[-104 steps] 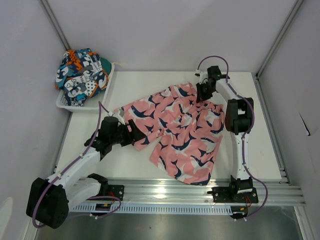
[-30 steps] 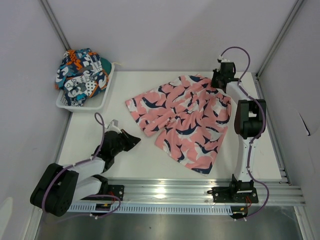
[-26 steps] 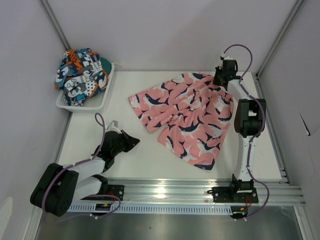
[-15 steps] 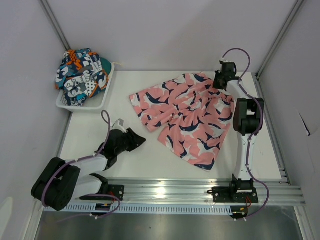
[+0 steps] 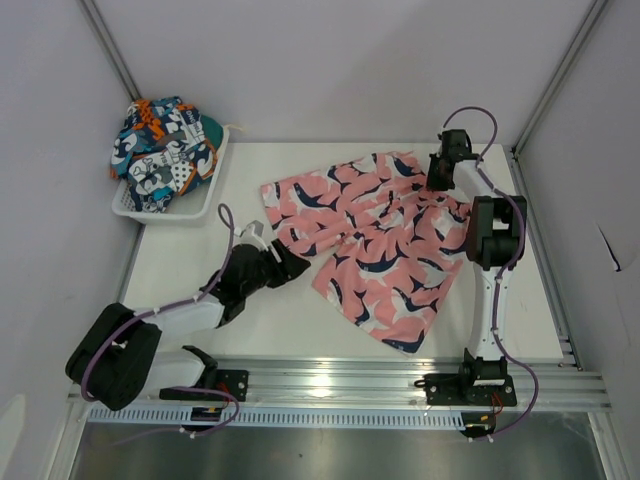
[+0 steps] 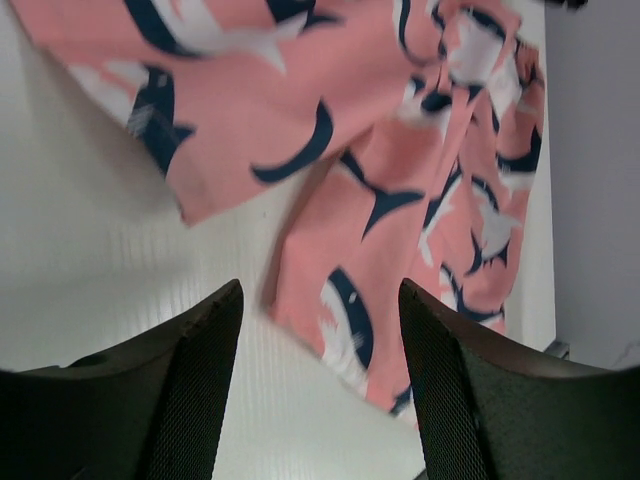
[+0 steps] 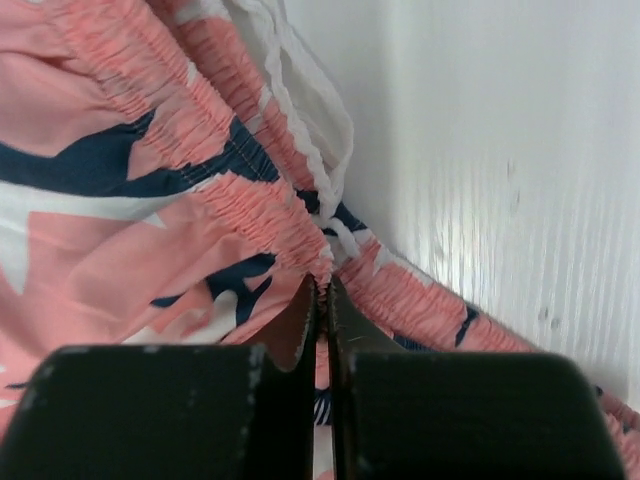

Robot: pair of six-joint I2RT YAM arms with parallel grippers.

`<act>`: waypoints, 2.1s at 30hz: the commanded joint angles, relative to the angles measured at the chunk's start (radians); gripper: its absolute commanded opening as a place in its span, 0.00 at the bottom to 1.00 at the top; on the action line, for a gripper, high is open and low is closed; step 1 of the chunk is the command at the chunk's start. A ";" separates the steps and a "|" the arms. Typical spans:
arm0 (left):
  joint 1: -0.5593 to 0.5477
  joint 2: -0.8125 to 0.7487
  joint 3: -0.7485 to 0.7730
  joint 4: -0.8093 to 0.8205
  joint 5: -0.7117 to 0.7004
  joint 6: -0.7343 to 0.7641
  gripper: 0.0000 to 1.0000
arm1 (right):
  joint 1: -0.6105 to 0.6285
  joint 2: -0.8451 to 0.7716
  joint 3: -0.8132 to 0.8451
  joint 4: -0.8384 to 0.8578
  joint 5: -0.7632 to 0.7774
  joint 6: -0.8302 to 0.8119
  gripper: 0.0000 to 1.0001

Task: Fold and stack the shorts
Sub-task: Fold the shorts

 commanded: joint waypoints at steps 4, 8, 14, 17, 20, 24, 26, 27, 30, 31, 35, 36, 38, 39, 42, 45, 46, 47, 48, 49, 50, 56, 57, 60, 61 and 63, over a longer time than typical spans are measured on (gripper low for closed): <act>0.136 -0.021 0.211 -0.153 0.016 0.089 0.67 | 0.113 -0.169 -0.238 -0.255 0.099 0.081 0.00; 0.191 -0.029 0.281 -0.253 -0.001 0.148 0.67 | 0.225 -0.348 -0.467 -0.247 0.110 0.076 0.09; 0.281 0.017 0.373 -0.315 0.016 0.148 0.67 | 0.199 -0.494 -0.480 -0.245 0.138 0.104 0.48; 0.350 0.050 0.406 -0.307 0.039 0.132 0.68 | 0.167 -0.503 -0.461 -0.179 0.034 0.131 0.48; 0.418 0.085 0.469 -0.327 0.069 0.138 0.68 | 0.125 -0.477 -0.464 -0.096 -0.097 0.186 0.48; 0.470 0.168 0.624 -0.393 0.063 0.174 0.68 | 0.076 -0.422 -0.472 0.002 -0.293 0.263 0.47; 0.501 0.192 0.652 -0.405 0.065 0.180 0.68 | 0.072 -0.410 -0.486 0.074 -0.375 0.294 0.46; 0.512 0.217 0.687 -0.414 0.072 0.178 0.68 | 0.070 -0.410 -0.503 0.105 -0.399 0.324 0.46; 0.536 0.251 0.710 -0.411 0.089 0.172 0.68 | 0.072 -0.393 -0.515 0.190 -0.462 0.371 0.48; 0.565 0.266 0.710 -0.407 0.094 0.172 0.68 | 0.073 -0.382 -0.512 0.211 -0.473 0.392 0.48; 0.579 0.287 0.715 -0.402 0.079 0.183 0.68 | 0.081 -0.345 -0.500 0.243 -0.478 0.429 0.48; 0.579 0.290 0.716 -0.405 0.076 0.185 0.68 | 0.084 -0.333 -0.497 0.245 -0.475 0.432 0.48; 0.585 0.300 0.716 -0.405 0.072 0.191 0.68 | 0.093 -0.327 -0.489 0.241 -0.449 0.428 0.49; 0.584 0.301 0.715 -0.405 0.071 0.192 0.68 | 0.096 -0.327 -0.484 0.233 -0.436 0.423 0.49; 0.588 0.303 0.710 -0.404 0.069 0.195 0.69 | 0.098 -0.330 -0.489 0.221 -0.423 0.415 0.50; 0.585 0.307 0.703 -0.393 0.086 0.194 0.68 | 0.098 -0.359 -0.518 0.234 -0.412 0.408 0.50; 0.585 0.307 0.700 -0.388 0.092 0.189 0.68 | 0.098 -0.382 -0.529 0.239 -0.407 0.406 0.50; 0.584 0.306 0.684 -0.376 0.103 0.185 0.68 | 0.096 -0.393 -0.549 0.243 -0.401 0.405 0.50; 0.579 0.303 0.680 -0.370 0.105 0.183 0.68 | 0.093 -0.401 -0.556 0.248 -0.392 0.405 0.50; 0.564 0.301 0.675 -0.367 0.105 0.183 0.68 | 0.093 -0.407 -0.561 0.247 -0.389 0.403 0.50; 0.556 0.300 0.672 -0.367 0.102 0.185 0.68 | 0.092 -0.410 -0.563 0.244 -0.387 0.400 0.50; 0.486 0.264 0.626 -0.358 0.085 0.188 0.68 | 0.087 -0.416 -0.586 0.256 -0.386 0.403 0.50; 0.479 0.260 0.620 -0.359 0.083 0.191 0.68 | 0.086 -0.419 -0.590 0.262 -0.384 0.405 0.50; 0.443 0.237 0.601 -0.359 0.082 0.191 0.67 | 0.079 -0.411 -0.595 0.279 -0.381 0.408 0.51; 0.430 0.229 0.597 -0.361 0.080 0.192 0.68 | 0.078 -0.410 -0.593 0.280 -0.381 0.406 0.51; 0.385 0.223 0.594 -0.364 0.077 0.191 0.67 | 0.076 -0.401 -0.589 0.282 -0.375 0.405 0.51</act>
